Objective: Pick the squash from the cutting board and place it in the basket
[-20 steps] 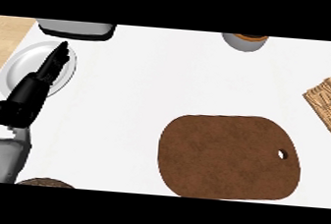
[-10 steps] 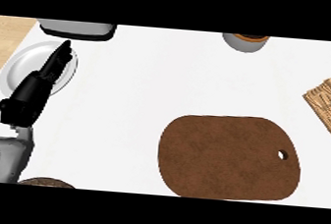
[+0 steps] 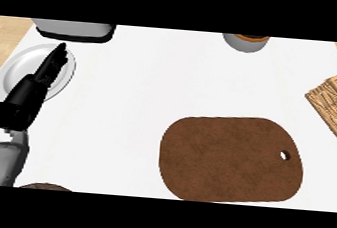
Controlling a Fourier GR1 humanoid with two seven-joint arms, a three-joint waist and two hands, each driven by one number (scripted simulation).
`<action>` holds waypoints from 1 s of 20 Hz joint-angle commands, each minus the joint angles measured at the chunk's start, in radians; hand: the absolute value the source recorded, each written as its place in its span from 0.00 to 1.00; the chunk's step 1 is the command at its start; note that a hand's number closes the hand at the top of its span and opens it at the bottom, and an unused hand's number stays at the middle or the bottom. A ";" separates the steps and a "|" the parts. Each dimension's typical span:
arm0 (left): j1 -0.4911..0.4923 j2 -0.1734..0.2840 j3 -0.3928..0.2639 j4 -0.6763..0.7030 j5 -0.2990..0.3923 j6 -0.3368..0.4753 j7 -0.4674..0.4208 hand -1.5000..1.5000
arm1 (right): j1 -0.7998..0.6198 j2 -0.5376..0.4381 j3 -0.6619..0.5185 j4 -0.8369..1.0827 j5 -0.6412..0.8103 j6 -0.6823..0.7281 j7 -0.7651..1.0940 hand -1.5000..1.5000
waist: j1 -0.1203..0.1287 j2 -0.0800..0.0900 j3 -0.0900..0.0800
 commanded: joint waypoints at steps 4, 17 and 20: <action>-0.041 -0.003 0.014 -0.004 0.011 -0.006 0.045 0.50 | -0.046 -0.027 0.098 0.036 0.193 -0.067 -0.179 1.00 | -0.003 0.000 0.000; 0.043 -0.010 0.001 -0.066 -0.006 -0.010 0.027 0.50 | -0.072 0.021 0.114 0.182 0.152 0.046 -0.318 0.00 | -0.007 -0.007 0.000; -0.003 -0.006 0.017 -0.024 -0.002 -0.007 0.034 0.50 | -0.135 0.106 0.033 0.225 0.020 0.100 -0.188 0.00 | -0.009 -0.006 0.000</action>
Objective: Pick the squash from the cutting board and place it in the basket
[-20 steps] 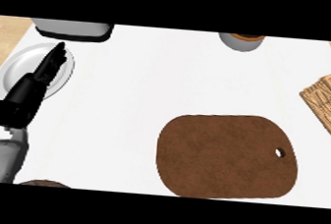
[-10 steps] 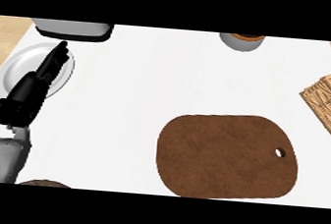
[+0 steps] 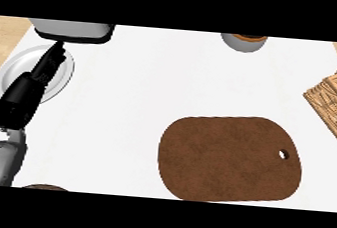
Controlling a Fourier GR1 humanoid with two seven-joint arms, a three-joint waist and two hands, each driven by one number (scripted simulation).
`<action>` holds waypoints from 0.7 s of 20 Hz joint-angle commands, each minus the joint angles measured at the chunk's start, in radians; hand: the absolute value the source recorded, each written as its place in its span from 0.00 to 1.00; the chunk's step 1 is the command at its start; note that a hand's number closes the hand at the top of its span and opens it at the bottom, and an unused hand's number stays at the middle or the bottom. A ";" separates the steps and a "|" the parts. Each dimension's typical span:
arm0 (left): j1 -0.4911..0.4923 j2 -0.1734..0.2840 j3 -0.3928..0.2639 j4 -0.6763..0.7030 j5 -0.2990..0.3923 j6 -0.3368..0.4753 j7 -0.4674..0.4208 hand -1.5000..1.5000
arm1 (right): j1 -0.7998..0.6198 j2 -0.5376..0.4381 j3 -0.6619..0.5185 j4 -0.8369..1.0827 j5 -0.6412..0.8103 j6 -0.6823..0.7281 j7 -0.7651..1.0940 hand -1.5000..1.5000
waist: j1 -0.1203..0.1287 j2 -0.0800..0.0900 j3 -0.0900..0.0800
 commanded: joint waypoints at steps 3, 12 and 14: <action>0.029 -0.001 0.013 -0.025 0.017 -0.006 -0.011 0.50 | -0.071 0.036 -0.155 0.165 -0.200 0.212 0.065 0.00 | 0.007 -0.003 0.000; -0.018 -0.016 -0.005 0.019 -0.010 0.006 -0.025 0.50 | -0.199 -0.059 -0.343 0.398 -0.346 0.133 0.335 0.00 | 0.028 0.020 0.004; -0.005 -0.025 -0.018 0.008 -0.015 0.006 -0.043 0.50 | -0.151 -0.053 -0.364 0.426 -0.360 0.082 0.295 0.00 | 0.031 0.024 0.007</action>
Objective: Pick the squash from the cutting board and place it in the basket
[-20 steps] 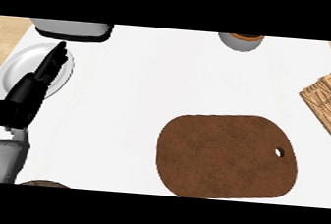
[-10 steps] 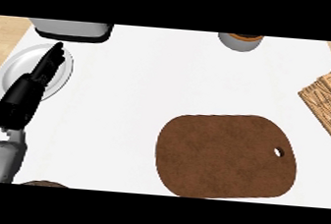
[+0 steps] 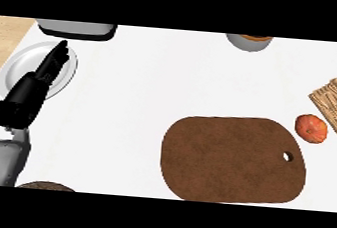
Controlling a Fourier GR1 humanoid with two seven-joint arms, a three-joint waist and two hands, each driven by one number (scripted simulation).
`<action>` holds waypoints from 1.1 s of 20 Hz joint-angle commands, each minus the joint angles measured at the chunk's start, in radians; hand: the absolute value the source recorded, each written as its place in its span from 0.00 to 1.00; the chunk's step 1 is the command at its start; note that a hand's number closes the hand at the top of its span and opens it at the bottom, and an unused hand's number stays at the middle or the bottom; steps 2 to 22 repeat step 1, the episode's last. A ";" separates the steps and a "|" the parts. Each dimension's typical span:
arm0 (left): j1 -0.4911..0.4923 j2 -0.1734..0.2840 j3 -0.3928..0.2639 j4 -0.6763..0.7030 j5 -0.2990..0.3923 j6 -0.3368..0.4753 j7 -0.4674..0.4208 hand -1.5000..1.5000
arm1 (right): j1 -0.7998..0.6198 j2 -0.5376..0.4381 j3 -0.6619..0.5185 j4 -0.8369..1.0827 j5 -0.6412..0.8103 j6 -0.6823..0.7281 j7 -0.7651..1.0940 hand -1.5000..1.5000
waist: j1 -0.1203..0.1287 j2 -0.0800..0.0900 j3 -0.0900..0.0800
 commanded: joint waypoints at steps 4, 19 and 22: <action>-0.016 -0.003 0.006 -0.009 0.003 0.007 0.004 0.50 | 0.045 -0.047 -0.064 0.084 -0.049 0.003 -0.036 0.00 | -0.003 0.007 0.005; -0.016 -0.003 0.006 -0.009 0.003 0.007 0.004 0.50 | 0.045 -0.047 -0.064 0.084 -0.049 0.003 -0.036 0.00 | -0.003 0.007 0.005; -0.016 -0.003 0.006 -0.009 0.003 0.007 0.004 0.50 | 0.045 -0.047 -0.064 0.084 -0.049 0.003 -0.036 0.00 | -0.003 0.007 0.005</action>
